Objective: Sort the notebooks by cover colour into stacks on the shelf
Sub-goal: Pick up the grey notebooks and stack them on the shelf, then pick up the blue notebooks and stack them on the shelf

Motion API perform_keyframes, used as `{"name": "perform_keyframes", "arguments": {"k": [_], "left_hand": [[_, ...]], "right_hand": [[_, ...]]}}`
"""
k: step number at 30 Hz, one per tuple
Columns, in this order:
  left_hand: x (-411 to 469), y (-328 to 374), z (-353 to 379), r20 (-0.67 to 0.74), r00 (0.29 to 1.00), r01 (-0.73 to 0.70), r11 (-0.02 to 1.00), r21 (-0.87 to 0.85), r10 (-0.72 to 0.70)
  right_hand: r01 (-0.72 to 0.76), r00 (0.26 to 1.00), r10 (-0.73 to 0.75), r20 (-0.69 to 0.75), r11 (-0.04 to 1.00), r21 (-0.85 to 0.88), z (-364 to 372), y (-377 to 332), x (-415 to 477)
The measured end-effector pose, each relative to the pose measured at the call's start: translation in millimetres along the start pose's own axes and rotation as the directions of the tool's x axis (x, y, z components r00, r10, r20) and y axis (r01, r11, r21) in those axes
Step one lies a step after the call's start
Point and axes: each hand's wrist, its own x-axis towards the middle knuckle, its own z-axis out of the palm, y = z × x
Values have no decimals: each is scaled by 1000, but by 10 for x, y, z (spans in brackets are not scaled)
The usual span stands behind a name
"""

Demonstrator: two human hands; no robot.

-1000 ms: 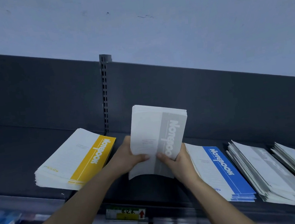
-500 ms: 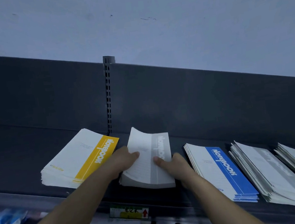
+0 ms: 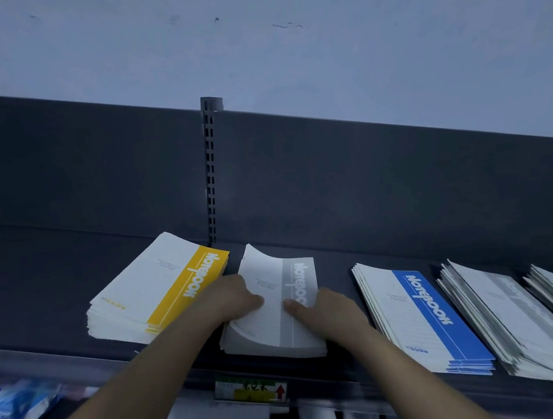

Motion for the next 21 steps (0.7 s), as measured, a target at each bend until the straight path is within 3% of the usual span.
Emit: {"name": "perform_keyframes", "arguments": {"k": [8,14,18,21], "left_hand": [[29,25,26,-74,997,-17,990,141,27],[-16,247,27,-237,946,-112,909,402,221],[5,563,121,-242,911,-220,890,399,333],[1,834,274,-171,915,-286,886,366,366]], "right_hand": [[-39,999,39,-4,984,-173,-79,-49,-62],[-5,982,-28,-187,984,-176,-284,-18,-182],[-31,955,-16,-296,988,-153,-532,224,-181],[-76,939,27,-344,989,-130,-689,518,-155]]}}
